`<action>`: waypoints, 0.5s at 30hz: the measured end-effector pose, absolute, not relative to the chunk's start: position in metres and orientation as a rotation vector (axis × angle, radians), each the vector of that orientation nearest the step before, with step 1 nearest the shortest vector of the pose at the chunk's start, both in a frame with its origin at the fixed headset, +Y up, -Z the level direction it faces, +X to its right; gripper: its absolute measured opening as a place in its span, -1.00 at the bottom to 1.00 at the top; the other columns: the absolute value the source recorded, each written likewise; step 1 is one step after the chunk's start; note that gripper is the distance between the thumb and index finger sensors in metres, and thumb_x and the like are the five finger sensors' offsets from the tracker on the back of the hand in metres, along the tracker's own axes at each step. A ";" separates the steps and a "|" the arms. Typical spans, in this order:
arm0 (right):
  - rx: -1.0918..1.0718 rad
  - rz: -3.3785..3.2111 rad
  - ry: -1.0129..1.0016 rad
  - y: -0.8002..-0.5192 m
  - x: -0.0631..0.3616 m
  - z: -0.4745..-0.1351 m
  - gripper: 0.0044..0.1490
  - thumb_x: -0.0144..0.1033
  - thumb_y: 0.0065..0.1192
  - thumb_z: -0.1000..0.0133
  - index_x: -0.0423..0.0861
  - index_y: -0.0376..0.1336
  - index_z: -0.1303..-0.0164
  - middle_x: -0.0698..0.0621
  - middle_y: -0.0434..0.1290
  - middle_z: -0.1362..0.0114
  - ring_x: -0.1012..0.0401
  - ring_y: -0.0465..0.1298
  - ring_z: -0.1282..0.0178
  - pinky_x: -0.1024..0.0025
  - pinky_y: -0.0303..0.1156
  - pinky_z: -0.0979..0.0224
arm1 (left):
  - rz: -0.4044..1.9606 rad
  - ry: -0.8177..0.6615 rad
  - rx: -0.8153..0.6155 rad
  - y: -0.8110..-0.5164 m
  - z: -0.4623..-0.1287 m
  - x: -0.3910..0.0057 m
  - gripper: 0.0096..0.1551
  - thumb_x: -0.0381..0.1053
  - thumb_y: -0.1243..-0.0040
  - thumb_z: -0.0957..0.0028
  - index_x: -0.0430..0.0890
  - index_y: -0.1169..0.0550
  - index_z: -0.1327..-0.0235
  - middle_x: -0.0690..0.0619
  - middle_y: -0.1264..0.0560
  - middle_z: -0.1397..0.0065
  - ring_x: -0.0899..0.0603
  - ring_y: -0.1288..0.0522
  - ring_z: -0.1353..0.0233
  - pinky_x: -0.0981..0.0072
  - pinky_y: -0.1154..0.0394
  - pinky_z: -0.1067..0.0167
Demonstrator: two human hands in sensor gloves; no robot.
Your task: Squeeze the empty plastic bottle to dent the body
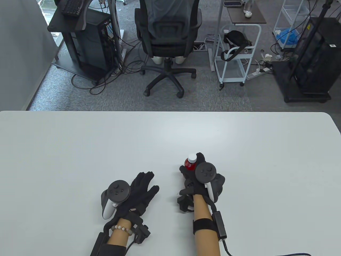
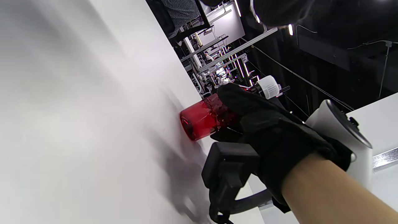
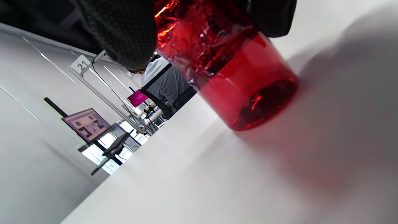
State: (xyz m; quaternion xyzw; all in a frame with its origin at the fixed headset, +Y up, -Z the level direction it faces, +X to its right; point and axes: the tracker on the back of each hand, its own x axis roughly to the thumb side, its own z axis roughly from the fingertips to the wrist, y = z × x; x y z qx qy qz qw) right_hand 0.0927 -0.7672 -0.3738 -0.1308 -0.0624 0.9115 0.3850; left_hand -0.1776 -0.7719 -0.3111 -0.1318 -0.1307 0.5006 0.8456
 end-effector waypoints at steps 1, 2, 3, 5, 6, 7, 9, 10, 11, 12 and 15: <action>-0.332 2.310 -0.166 -0.769 0.093 -0.375 0.19 0.01 0.39 -0.19 -0.18 -0.25 -0.71 -0.28 0.15 -0.69 -0.32 0.29 -0.55 -0.61 -0.01 -0.41 | 1.054 -0.280 -0.279 -0.772 -0.311 -0.177 -0.09 0.31 0.05 -0.37 -0.12 0.02 -0.77 -0.30 0.25 -0.73 -0.45 0.29 -0.68 -0.46 0.40 -0.35; -0.332 2.322 -0.158 -0.770 0.093 -0.376 0.21 -0.01 0.40 -0.18 -0.17 -0.28 -0.71 -0.26 0.15 -0.69 -0.29 0.30 -0.55 -0.61 -0.02 -0.42 | 1.052 -0.283 -0.280 -0.771 -0.311 -0.177 -0.09 0.31 0.05 -0.37 -0.12 0.02 -0.77 -0.30 0.26 -0.73 -0.45 0.29 -0.68 -0.46 0.40 -0.35; -0.345 2.358 -0.164 -0.771 0.093 -0.376 0.23 -0.02 0.41 -0.18 -0.17 -0.31 -0.70 -0.24 0.15 -0.69 -0.26 0.31 -0.54 -0.59 -0.01 -0.43 | 1.051 -0.287 -0.279 -0.771 -0.311 -0.176 -0.09 0.31 0.05 -0.37 -0.12 0.02 -0.77 -0.30 0.25 -0.73 -0.45 0.29 -0.69 -0.46 0.40 -0.35; -0.338 2.395 -0.182 -0.771 0.091 -0.378 0.27 -0.06 0.43 -0.16 -0.20 -0.34 -0.69 -0.22 0.15 -0.68 -0.22 0.34 -0.53 -0.56 0.00 -0.44 | 1.049 -0.294 -0.278 -0.771 -0.311 -0.175 -0.09 0.31 0.06 -0.37 -0.12 0.01 -0.77 -0.30 0.25 -0.74 -0.46 0.29 -0.68 -0.46 0.40 -0.35; -0.348 2.402 -0.185 -0.772 0.090 -0.378 0.29 -0.06 0.44 -0.16 -0.21 -0.37 -0.68 -0.21 0.15 -0.68 -0.20 0.34 -0.53 -0.53 0.01 -0.45 | 1.049 -0.297 -0.280 -0.770 -0.311 -0.175 -0.10 0.31 0.06 -0.37 -0.12 0.01 -0.77 -0.31 0.25 -0.74 -0.46 0.29 -0.69 -0.46 0.40 -0.35; -0.344 2.401 -0.190 -0.772 0.090 -0.379 0.31 -0.08 0.45 -0.15 -0.22 -0.38 -0.67 -0.20 0.15 -0.68 -0.19 0.35 -0.52 -0.49 0.05 -0.47 | 1.050 -0.299 -0.281 -0.771 -0.311 -0.174 -0.10 0.31 0.06 -0.37 -0.12 0.01 -0.77 -0.31 0.25 -0.73 -0.46 0.29 -0.69 -0.46 0.40 -0.35; -0.310 2.402 -0.169 -0.770 0.091 -0.380 0.32 -0.14 0.48 -0.13 -0.23 -0.38 -0.66 -0.19 0.15 -0.67 -0.19 0.35 -0.51 -0.43 0.12 -0.48 | 1.056 -0.301 -0.280 -0.770 -0.311 -0.175 -0.10 0.31 0.06 -0.37 -0.12 0.00 -0.77 -0.31 0.24 -0.74 -0.46 0.28 -0.69 -0.47 0.40 -0.35; -0.289 2.402 -0.156 -0.770 0.092 -0.380 0.33 -0.17 0.49 -0.13 -0.24 -0.39 -0.65 -0.19 0.15 -0.67 -0.20 0.35 -0.51 -0.42 0.15 -0.48 | 1.059 -0.302 -0.280 -0.770 -0.311 -0.175 -0.10 0.31 0.06 -0.37 -0.12 0.00 -0.77 -0.31 0.24 -0.74 -0.46 0.28 -0.69 -0.46 0.40 -0.35; -0.278 2.390 -0.140 -0.769 0.093 -0.379 0.32 -0.19 0.49 -0.12 -0.25 -0.38 -0.65 -0.19 0.16 -0.66 -0.20 0.36 -0.50 -0.39 0.20 -0.48 | 1.065 -0.301 -0.278 -0.770 -0.311 -0.176 -0.10 0.31 0.06 -0.37 -0.12 0.00 -0.77 -0.31 0.24 -0.74 -0.46 0.28 -0.69 -0.47 0.40 -0.35; -0.237 2.370 -0.139 -0.768 0.095 -0.377 0.30 -0.22 0.50 -0.11 -0.25 -0.36 -0.65 -0.18 0.17 -0.65 -0.19 0.37 -0.49 -0.35 0.23 -0.48 | 1.070 -0.300 -0.275 -0.770 -0.311 -0.177 -0.11 0.31 0.07 -0.38 -0.12 0.00 -0.77 -0.31 0.24 -0.74 -0.46 0.27 -0.69 -0.47 0.39 -0.34; -0.164 2.242 -0.182 -0.763 0.103 -0.369 0.19 -0.23 0.53 -0.07 -0.26 -0.18 -0.64 -0.15 0.27 -0.59 -0.15 0.45 -0.43 -0.29 0.33 -0.44 | 1.081 -0.301 -0.279 -0.771 -0.312 -0.177 -0.11 0.31 0.08 -0.38 -0.12 -0.01 -0.77 -0.32 0.23 -0.74 -0.47 0.26 -0.69 -0.47 0.39 -0.34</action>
